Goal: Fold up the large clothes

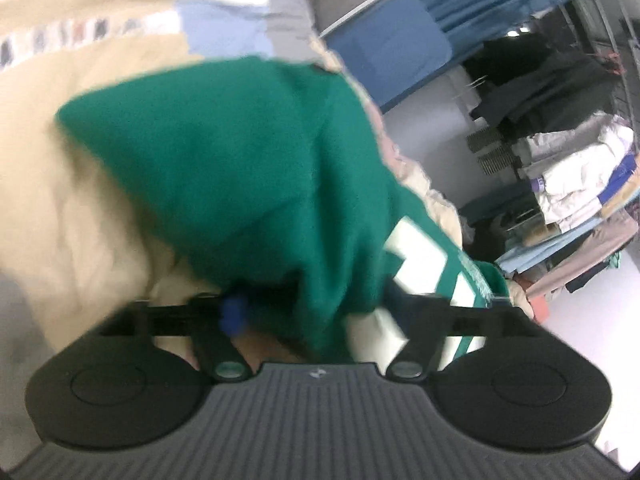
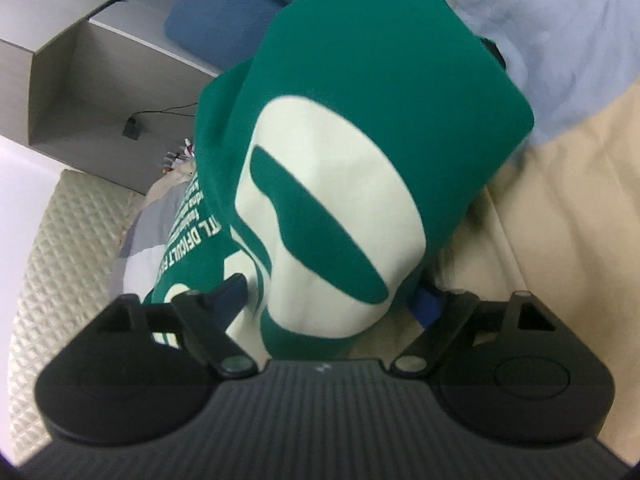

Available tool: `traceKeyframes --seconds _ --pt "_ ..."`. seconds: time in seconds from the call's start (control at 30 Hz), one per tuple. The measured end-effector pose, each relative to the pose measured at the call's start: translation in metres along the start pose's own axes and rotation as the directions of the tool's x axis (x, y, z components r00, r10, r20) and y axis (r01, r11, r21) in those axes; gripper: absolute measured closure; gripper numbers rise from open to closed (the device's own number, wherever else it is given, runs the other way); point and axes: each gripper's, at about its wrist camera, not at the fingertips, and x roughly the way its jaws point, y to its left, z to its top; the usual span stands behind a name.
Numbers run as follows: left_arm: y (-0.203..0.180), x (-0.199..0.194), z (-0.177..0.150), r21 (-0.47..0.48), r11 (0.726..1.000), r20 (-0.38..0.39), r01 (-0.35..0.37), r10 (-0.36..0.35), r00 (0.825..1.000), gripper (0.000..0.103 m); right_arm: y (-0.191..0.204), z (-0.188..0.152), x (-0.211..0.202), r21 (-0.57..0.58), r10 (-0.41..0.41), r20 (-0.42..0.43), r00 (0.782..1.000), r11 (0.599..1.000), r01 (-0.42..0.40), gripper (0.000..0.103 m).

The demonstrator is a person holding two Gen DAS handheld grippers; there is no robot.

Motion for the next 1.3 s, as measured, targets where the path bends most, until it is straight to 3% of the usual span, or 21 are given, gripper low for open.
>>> traceKeyframes --seconds 0.1,0.17,0.27,0.43,0.53,0.6,0.67,0.7,0.83,0.97,1.3 --pt "0.018 0.008 -0.002 -0.124 0.992 -0.023 0.016 -0.019 1.0 0.003 -0.002 0.005 0.015 0.011 0.01 0.048 0.999 1.0 -0.01 0.014" --pt "0.03 0.018 -0.001 -0.194 0.98 -0.023 0.052 -0.058 0.998 0.001 -0.005 0.009 0.026 0.042 0.02 0.072 0.997 0.999 -0.023 0.003" --pt "0.037 0.03 0.002 -0.256 0.962 0.013 0.091 -0.091 0.996 0.0 0.002 0.012 0.04 0.014 0.025 0.103 0.994 1.0 -0.026 0.0" --pt "0.046 0.051 0.006 -0.329 0.933 0.055 0.147 -0.136 0.989 0.0 0.001 0.022 0.055 0.002 0.029 0.145 0.989 1.0 -0.03 0.0" --pt "0.046 0.058 0.009 -0.328 0.932 0.077 0.156 -0.138 0.987 0.0 0.002 0.032 0.063 -0.019 0.041 0.144 0.989 0.999 -0.038 0.0" --pt "0.042 0.059 0.009 -0.306 0.94 0.09 0.151 -0.13 0.987 0.011 0.004 0.037 0.064 -0.034 0.054 0.14 0.989 0.998 -0.049 0.001" --pt "0.036 0.056 0.009 -0.27 0.953 0.103 0.14 -0.116 0.988 0.029 0.005 0.042 0.063 -0.06 0.088 0.139 0.986 0.995 -0.081 0.018" --pt "0.032 0.054 0.01 -0.249 0.96 0.103 0.129 -0.107 0.989 0.038 0.005 0.046 0.061 -0.068 0.112 0.132 0.985 0.992 -0.104 0.035" --pt "0.02 0.046 0.011 -0.186 0.975 0.105 0.118 -0.1 0.989 0.055 0.012 0.053 0.048 -0.121 0.142 0.117 0.983 0.984 -0.128 0.055" --pt "0.011 0.03 0.013 -0.164 0.978 0.105 0.126 -0.11 0.988 0.062 0.025 0.055 0.025 -0.159 0.165 0.129 0.978 0.977 -0.144 0.063" --pt "-0.03 -0.045 -0.01 -0.124 0.98 0.073 0.154 -0.146 0.987 0.061 0.056 0.05 -0.059 -0.284 0.236 0.15 0.96 0.941 -0.187 0.069"
